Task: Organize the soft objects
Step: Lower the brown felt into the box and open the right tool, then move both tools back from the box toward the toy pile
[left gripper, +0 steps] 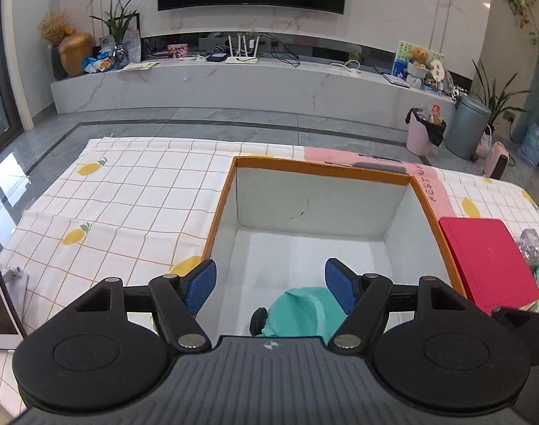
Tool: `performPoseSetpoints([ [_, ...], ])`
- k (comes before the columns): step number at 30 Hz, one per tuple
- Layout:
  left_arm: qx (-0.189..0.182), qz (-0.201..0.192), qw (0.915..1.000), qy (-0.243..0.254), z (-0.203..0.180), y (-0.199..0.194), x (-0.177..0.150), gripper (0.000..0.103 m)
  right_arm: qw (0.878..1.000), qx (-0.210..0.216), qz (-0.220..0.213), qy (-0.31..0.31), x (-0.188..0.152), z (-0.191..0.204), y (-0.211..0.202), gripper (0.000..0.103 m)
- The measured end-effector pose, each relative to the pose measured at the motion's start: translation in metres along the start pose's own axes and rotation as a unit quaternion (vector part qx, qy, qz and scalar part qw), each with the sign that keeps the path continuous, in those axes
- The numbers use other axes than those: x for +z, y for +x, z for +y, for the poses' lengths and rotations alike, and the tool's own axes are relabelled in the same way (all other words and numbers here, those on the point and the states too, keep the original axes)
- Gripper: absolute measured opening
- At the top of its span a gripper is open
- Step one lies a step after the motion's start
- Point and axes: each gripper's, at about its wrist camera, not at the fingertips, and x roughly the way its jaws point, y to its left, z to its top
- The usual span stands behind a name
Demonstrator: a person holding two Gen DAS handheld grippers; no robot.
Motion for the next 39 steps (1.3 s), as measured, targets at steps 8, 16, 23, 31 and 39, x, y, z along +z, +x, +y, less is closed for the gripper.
performPoseSetpoints([
  [8, 0.012, -0.011, 0.9997, 0.017, -0.004, -0.009, 0.001, 0.082, 0.998, -0.002, -0.042, 0.036, -0.002, -0.006, -0.020, 0.100],
  [16, 0.007, -0.037, 0.9993, 0.008, -0.007, -0.030, 0.006, 0.082, 0.996, -0.003, -0.075, 0.049, -0.010, -0.015, -0.052, 0.100],
  [23, -0.033, -0.071, 0.9969, 0.003, -0.023, -0.062, 0.009, 0.082, 0.989, -0.041, -0.119, 0.075, -0.038, -0.043, -0.099, 0.100],
  [31, -0.114, -0.073, 0.9906, 0.019, -0.076, -0.076, -0.001, 0.082, 0.978, -0.108, -0.130, 0.122, -0.091, -0.103, -0.141, 0.100],
  [39, -0.132, -0.077, 0.9816, 0.114, -0.155, -0.064, -0.037, 0.082, 0.957, -0.170, -0.115, 0.203, -0.145, -0.184, -0.144, 0.100],
])
